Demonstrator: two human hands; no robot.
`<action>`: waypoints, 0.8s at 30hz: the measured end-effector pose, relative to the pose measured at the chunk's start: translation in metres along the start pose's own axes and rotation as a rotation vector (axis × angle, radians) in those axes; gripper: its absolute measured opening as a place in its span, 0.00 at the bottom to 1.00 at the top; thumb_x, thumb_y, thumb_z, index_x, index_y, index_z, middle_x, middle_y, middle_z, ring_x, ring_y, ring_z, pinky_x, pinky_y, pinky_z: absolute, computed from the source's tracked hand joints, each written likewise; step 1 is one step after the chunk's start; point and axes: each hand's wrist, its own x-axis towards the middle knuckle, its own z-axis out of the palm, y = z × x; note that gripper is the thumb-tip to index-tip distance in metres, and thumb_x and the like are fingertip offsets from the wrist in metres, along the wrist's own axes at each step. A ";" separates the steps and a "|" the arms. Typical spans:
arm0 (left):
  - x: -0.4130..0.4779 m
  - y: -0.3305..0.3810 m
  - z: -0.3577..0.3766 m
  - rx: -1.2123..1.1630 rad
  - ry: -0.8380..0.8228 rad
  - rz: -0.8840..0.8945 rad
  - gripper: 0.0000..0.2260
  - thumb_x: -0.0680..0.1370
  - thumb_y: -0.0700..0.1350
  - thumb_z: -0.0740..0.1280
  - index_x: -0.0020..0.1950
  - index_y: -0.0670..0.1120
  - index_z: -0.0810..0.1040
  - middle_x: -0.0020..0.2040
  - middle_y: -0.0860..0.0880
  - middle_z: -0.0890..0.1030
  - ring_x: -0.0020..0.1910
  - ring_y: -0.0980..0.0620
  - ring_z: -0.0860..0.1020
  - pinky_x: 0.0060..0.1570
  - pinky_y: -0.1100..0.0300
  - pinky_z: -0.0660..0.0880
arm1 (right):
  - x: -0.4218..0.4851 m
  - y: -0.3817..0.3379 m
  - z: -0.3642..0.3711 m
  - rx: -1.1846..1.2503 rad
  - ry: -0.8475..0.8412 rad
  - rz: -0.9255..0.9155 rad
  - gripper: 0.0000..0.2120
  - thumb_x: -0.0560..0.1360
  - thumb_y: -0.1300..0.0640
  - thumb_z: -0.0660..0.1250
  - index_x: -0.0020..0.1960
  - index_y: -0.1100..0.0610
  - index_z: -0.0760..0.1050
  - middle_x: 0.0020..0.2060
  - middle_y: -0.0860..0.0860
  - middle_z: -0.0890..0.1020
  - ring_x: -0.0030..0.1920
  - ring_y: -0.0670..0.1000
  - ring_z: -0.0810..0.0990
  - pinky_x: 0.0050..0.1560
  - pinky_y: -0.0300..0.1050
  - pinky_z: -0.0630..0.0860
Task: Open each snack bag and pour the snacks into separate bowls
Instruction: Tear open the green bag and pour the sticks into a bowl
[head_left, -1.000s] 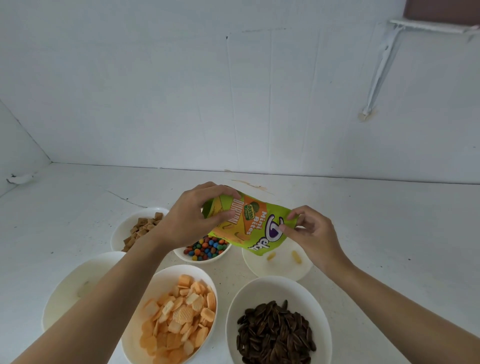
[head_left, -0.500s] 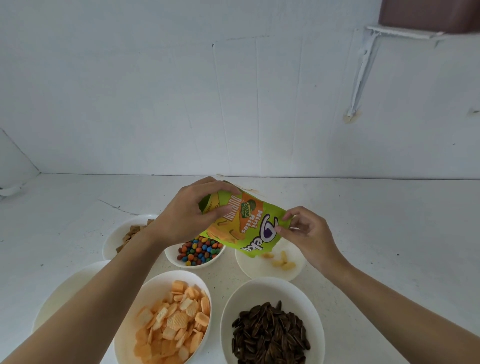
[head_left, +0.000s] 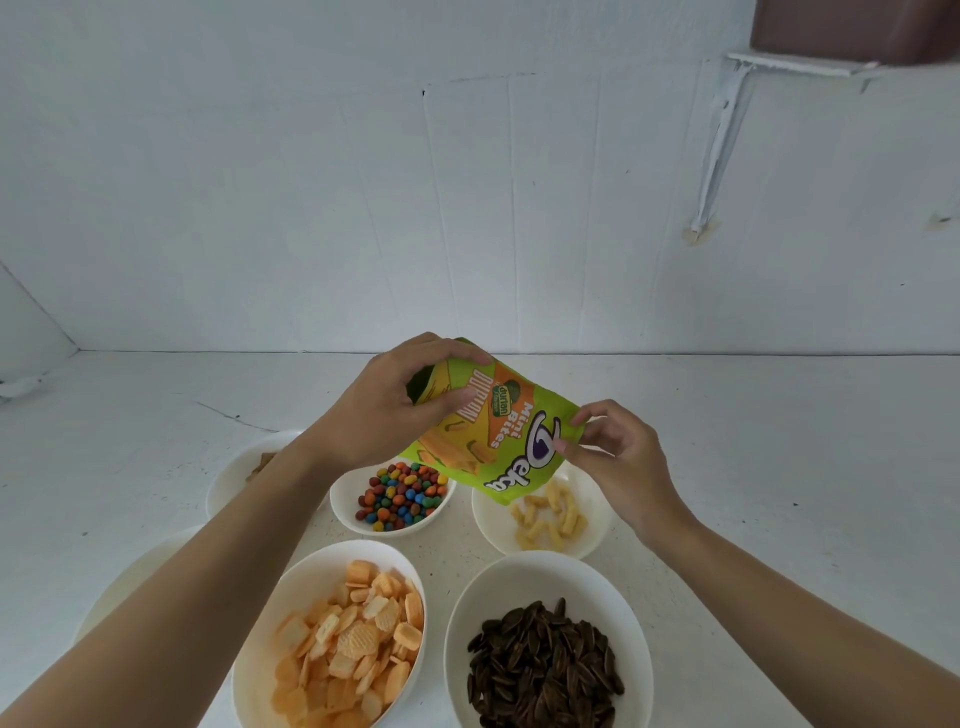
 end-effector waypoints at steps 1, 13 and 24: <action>0.001 0.000 0.000 -0.007 0.005 -0.001 0.12 0.81 0.45 0.68 0.64 0.56 0.79 0.59 0.54 0.77 0.60 0.55 0.78 0.52 0.52 0.82 | 0.000 -0.001 0.000 0.004 0.005 -0.001 0.10 0.71 0.63 0.77 0.47 0.59 0.77 0.37 0.53 0.85 0.39 0.45 0.85 0.37 0.32 0.76; 0.013 0.007 0.003 0.015 0.022 0.033 0.12 0.82 0.44 0.67 0.65 0.54 0.79 0.61 0.54 0.78 0.60 0.58 0.78 0.53 0.57 0.82 | -0.002 0.000 -0.002 -0.035 0.051 0.008 0.11 0.71 0.63 0.77 0.46 0.58 0.75 0.38 0.54 0.84 0.39 0.45 0.84 0.38 0.36 0.79; 0.018 0.017 0.003 0.110 0.026 0.095 0.10 0.80 0.46 0.70 0.61 0.53 0.81 0.57 0.53 0.79 0.57 0.55 0.79 0.49 0.55 0.82 | -0.006 0.003 -0.001 -0.053 0.057 0.018 0.12 0.70 0.63 0.78 0.46 0.61 0.75 0.38 0.52 0.85 0.40 0.45 0.85 0.37 0.36 0.79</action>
